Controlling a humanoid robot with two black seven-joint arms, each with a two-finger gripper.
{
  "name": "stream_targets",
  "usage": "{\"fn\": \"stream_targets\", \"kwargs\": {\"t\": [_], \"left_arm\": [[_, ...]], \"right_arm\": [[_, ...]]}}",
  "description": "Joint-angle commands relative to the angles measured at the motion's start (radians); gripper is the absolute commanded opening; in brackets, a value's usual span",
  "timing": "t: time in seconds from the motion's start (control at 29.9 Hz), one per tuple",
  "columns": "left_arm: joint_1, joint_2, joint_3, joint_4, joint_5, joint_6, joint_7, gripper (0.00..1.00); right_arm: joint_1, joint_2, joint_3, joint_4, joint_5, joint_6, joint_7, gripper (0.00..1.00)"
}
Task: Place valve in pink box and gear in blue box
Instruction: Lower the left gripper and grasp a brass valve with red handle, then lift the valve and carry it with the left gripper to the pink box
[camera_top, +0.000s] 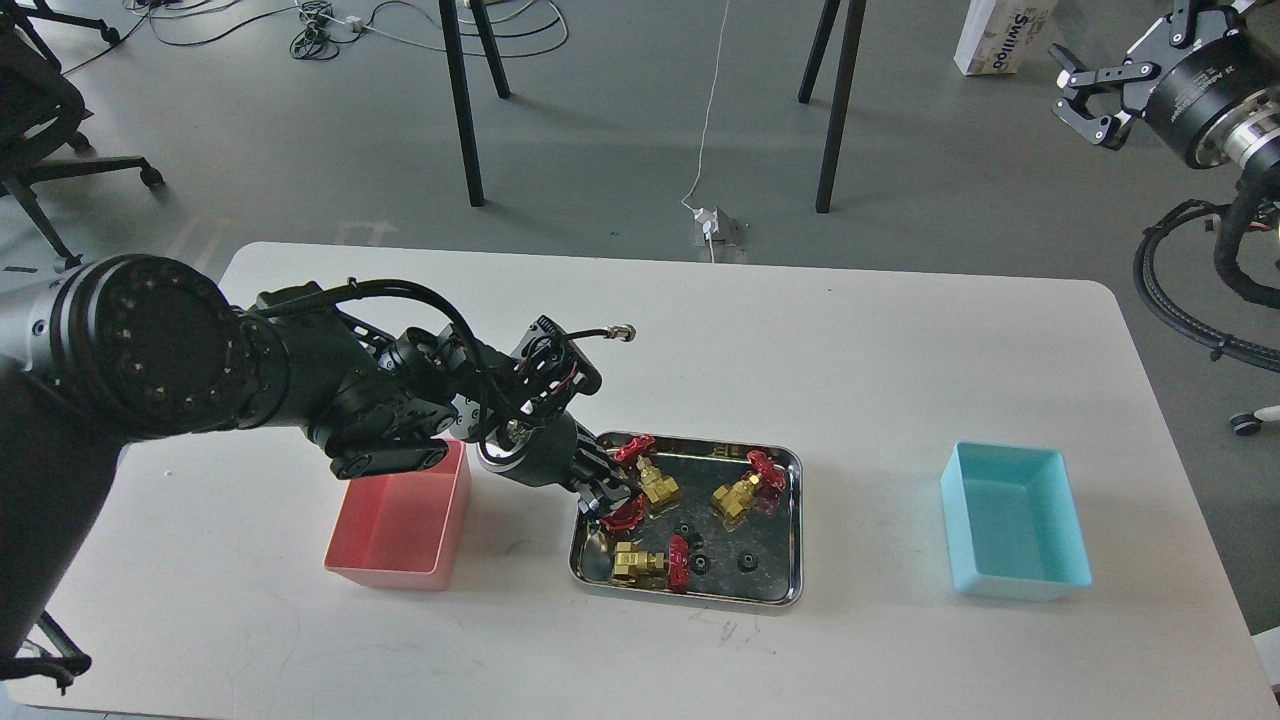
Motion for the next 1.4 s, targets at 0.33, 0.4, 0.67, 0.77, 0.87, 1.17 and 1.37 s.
{"fn": "stream_targets", "kwargs": {"t": [0.33,0.4,0.67,0.77,0.87,1.17,1.37], "left_arm": [[-0.084,0.090,-0.010,-0.084,0.009,0.001,0.000,0.26],[-0.107,0.124,-0.026,-0.096,0.011,0.002,0.000,0.26],[-0.256,0.344,-0.089,-0.324,0.087,0.000,0.000,0.26],[-0.288,0.441,-0.108,-0.417,0.142,-0.002,0.000,0.26],[-0.298,0.526,-0.103,-0.467,0.196,-0.002,0.000,0.26],[-0.281,0.725,-0.091,-0.490,0.354,-0.005,0.000,0.26],[-0.184,0.754,-0.102,-0.467,0.377,-0.003,0.000,0.26]], "right_arm": [[-0.002,0.000,0.003,0.000,0.000,-0.001,0.000,1.00],[-0.003,0.000,0.005,0.002,0.000,-0.003,0.000,1.00],[0.052,0.014,0.003,0.003,-0.001,-0.049,-0.005,1.00],[0.128,0.026,-0.017,0.002,-0.010,-0.106,-0.008,1.00],[0.161,0.066,-0.043,-0.006,-0.015,-0.132,-0.008,1.00],[0.147,0.112,-0.063,-0.043,-0.013,-0.146,-0.006,1.00],[0.141,0.113,-0.061,-0.044,-0.013,-0.143,-0.006,1.00]]}}
